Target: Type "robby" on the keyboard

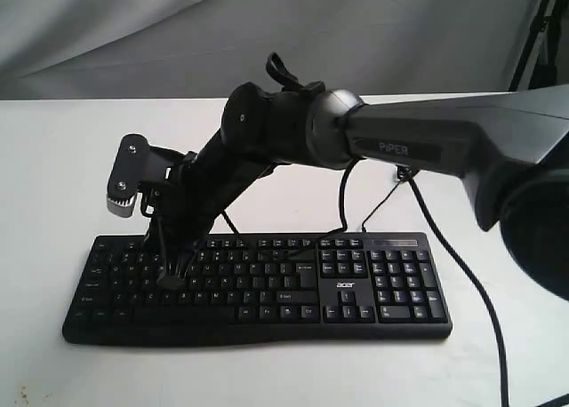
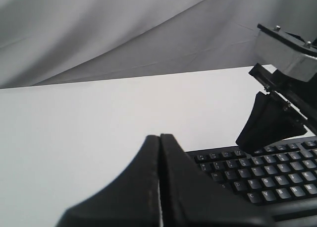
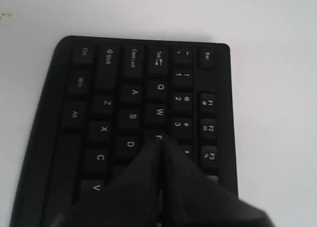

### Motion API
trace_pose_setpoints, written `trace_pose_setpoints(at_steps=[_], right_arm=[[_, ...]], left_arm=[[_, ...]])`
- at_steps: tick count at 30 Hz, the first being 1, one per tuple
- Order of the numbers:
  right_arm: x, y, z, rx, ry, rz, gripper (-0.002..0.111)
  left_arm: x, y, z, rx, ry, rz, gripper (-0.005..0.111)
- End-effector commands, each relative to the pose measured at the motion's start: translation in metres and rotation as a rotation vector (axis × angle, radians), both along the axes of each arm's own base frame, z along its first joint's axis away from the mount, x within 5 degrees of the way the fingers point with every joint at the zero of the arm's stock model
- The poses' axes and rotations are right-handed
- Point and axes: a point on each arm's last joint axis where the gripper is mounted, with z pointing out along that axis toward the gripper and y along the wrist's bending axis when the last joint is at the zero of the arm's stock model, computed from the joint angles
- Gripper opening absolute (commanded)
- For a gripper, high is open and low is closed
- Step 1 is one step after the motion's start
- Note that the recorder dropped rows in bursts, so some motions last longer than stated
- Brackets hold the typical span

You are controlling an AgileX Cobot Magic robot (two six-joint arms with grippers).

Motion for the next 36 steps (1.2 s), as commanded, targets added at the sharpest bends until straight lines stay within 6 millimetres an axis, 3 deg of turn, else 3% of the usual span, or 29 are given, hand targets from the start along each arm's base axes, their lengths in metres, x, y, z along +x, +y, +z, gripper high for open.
trace_pose_setpoints(at_steps=[1,15,36], right_arm=[[0.003,0.002,-0.004,0.002,-0.013,-0.023,0.000],[-0.006,0.015,-0.010,0.006,-0.044,-0.013,0.000],[-0.003,0.011,-0.013,-0.049,-0.039,-0.072,0.000]], left_arm=[[0.000,0.000,-0.001,0.001,-0.005,-0.006,0.000],[0.000,0.000,-0.001,0.001,-0.005,-0.006,0.000],[0.000,0.000,-0.001,0.001,-0.005,-0.006,0.000]])
